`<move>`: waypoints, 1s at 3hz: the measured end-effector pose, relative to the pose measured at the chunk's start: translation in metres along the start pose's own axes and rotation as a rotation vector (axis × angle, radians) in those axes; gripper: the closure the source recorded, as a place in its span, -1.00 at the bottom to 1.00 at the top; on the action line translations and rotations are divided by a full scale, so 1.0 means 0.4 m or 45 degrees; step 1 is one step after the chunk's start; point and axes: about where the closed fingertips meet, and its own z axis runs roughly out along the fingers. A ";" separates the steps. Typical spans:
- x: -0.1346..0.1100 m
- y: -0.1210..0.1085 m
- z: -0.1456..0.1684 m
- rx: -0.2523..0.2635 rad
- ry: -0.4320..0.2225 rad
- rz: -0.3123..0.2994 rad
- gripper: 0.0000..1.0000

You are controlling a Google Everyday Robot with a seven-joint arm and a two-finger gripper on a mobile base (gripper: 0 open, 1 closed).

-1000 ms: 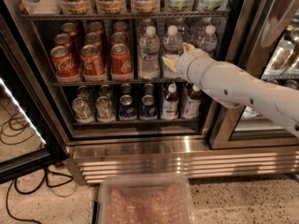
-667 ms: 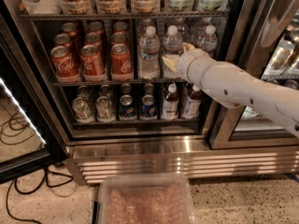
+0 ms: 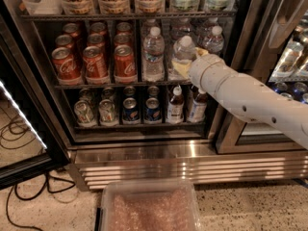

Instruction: Pick water bottle from middle shelf of fridge

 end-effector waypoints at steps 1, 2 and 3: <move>-0.020 -0.017 -0.051 0.034 -0.045 0.021 1.00; -0.063 -0.036 -0.115 0.068 -0.124 0.045 1.00; -0.116 -0.050 -0.159 0.040 -0.172 0.063 1.00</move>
Offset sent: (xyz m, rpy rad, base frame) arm -0.0674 -0.0329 0.0579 0.1168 -0.1631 -0.0257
